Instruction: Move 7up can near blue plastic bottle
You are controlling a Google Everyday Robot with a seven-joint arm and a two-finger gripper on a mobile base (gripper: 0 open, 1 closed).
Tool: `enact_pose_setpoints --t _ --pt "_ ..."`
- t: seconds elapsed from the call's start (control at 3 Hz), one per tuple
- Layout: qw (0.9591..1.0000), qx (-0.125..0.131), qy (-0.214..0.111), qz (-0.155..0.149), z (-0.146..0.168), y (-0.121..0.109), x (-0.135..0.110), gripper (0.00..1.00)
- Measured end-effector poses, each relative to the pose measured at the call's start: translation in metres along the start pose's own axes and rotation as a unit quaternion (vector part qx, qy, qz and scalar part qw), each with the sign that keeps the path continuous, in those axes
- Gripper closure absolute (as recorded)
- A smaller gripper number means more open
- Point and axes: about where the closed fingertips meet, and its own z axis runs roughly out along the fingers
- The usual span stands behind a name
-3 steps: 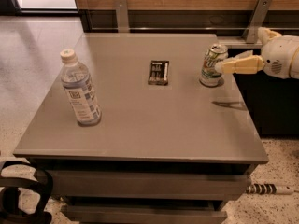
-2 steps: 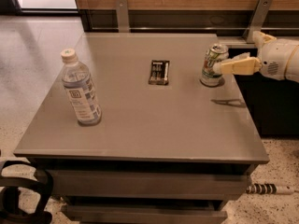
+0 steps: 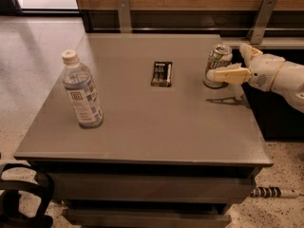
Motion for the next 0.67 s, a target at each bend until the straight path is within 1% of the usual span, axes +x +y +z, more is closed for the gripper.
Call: enact_pose_setpoints --t 0.33,0.67 --pt "0.9997 -0.014 -0.017 0.011 0.0094 0.0036 0.0089 0.0" --pt "0.9997 -0.016 -0.017 0.011 0.0118 0.0052 0.0087 0.15"
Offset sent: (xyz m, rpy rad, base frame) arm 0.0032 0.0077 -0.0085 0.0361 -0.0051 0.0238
